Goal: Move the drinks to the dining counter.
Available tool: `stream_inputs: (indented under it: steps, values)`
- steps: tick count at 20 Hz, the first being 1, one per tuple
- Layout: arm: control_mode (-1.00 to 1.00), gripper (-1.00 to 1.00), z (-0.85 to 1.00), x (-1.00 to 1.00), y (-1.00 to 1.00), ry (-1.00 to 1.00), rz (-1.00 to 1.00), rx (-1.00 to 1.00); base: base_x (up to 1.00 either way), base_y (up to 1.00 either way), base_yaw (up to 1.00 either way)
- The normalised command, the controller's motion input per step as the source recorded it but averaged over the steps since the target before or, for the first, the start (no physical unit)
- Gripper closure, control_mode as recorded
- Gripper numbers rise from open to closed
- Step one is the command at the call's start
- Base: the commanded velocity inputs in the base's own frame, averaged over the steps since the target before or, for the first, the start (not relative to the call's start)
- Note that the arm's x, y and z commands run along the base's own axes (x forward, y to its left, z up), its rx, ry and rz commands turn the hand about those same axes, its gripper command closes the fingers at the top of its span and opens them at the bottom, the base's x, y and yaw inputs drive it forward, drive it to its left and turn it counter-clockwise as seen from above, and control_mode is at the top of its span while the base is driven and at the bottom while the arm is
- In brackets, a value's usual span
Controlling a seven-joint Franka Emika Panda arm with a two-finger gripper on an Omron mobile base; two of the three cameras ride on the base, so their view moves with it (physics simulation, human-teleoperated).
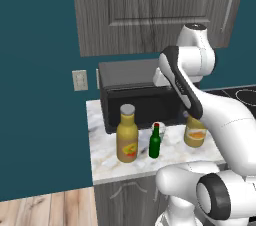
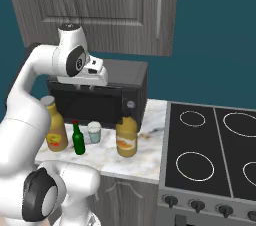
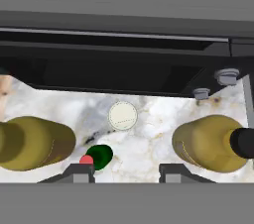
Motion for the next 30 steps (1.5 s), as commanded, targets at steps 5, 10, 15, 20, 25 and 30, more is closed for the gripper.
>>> stream_inputs:
  steps: [5, 10, 15, 20, 25, 30]
  values:
    - [-1.00, -1.00, -0.01, -0.25, 0.37, -0.04, 0.00, -0.02, 0.00, 0.00, 0.00]
    - [-1.00, -1.00, -0.02, -0.16, 0.72, 0.00, 0.00, 0.00, 0.00, 0.00, 0.00]
    - [-1.00, -1.00, 0.00, -0.04, 0.63, 0.00, 0.00, -0.01, 0.00, 0.00, 0.00]
    - [-1.00, -1.00, -0.02, 0.00, 0.55, 0.00, 0.00, 0.00, 0.00, 0.00, 0.00]
    - [-1.00, -1.00, -0.08, 0.00, 0.49, 0.00, 0.00, -0.02, 0.00, 0.00, 0.00]
    - [-1.00, -1.00, -0.27, 0.00, 0.41, 0.06, 0.02, 0.00, 0.00, 0.00, 0.00]
